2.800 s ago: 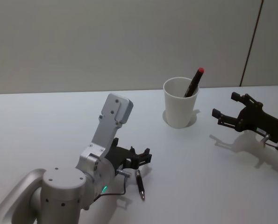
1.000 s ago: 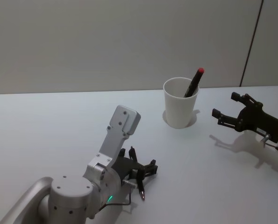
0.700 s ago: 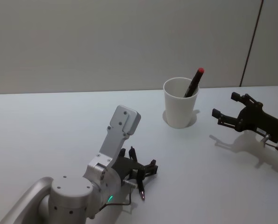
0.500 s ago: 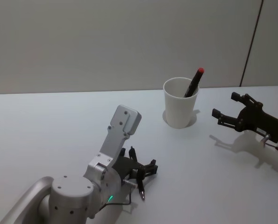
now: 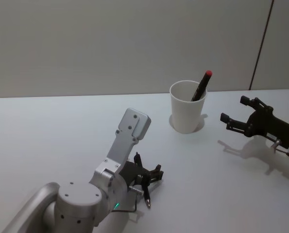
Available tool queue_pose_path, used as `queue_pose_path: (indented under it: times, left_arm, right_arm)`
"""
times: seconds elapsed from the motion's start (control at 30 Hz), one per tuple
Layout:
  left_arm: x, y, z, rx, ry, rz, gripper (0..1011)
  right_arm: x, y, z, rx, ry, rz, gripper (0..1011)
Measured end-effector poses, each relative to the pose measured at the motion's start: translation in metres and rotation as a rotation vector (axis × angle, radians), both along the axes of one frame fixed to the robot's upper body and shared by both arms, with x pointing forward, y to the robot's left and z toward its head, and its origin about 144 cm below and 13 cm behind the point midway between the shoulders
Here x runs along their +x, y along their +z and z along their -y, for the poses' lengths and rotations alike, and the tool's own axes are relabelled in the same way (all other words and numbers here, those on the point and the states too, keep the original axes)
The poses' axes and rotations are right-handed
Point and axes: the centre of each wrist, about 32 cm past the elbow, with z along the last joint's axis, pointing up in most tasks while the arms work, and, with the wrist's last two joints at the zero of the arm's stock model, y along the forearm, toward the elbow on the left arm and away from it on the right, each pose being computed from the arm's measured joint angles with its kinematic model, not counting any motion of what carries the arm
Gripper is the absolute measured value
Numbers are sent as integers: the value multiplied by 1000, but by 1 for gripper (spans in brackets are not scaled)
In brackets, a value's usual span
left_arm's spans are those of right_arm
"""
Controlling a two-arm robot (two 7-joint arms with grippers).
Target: Place the pen into the pen holder.
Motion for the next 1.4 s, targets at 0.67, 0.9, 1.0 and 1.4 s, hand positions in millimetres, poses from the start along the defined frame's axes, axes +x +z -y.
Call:
queue_pose_path:
  times: [0.67, 0.9, 1.0, 1.4]
  left_arm:
    - [-11, -1, 5, -82, 69, -45, 1001]
    - [-15, -1, 5, -92, 81, -54, 1001]
    - [-16, -2, 5, -91, 81, -57, 1001]
    - [-19, -4, 6, -78, 77, -57, 1001]
  right_arm:
    - [0, 0, 0, 0, 0, 0, 1002]
    - [0, 0, 0, 0, 0, 0, 1002]
    - [0, 0, 0, 0, 0, 0, 1002]
    - [0, 0, 0, 0, 0, 0, 1002]
